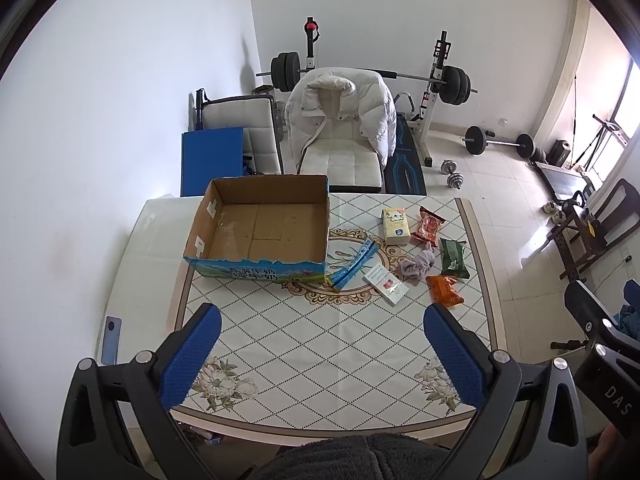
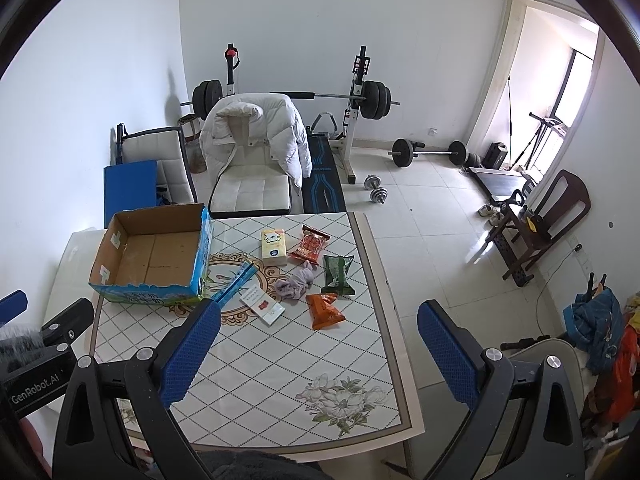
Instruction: Organize soft objects
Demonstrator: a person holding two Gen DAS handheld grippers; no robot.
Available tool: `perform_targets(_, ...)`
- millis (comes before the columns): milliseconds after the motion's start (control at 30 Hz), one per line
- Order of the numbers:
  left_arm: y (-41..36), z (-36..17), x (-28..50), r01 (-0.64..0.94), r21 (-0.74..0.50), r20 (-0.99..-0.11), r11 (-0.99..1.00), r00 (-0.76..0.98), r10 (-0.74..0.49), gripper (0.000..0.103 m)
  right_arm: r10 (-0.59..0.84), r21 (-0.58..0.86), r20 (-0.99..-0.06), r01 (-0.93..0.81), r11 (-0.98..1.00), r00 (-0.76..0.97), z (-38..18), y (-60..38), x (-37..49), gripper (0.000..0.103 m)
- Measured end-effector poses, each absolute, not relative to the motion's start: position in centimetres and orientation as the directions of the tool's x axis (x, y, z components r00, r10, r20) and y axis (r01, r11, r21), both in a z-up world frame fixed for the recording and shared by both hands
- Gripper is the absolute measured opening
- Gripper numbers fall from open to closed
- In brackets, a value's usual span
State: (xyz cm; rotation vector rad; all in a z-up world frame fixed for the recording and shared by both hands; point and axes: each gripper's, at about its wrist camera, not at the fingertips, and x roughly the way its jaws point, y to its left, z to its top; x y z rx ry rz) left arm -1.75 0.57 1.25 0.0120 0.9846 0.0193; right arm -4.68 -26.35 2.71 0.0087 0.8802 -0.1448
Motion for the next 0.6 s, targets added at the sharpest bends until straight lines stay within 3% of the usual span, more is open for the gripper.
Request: perform_targets(600, 1.1, 1.3, -0.9, -0.019, 0.026, -0.830, 0.999, 0.557, 0.032, 0.103, -0.110, -0.048, -0.774, 0.115, 0.992, 0.624, 2.4, -25.8, -3.0, 0.101)
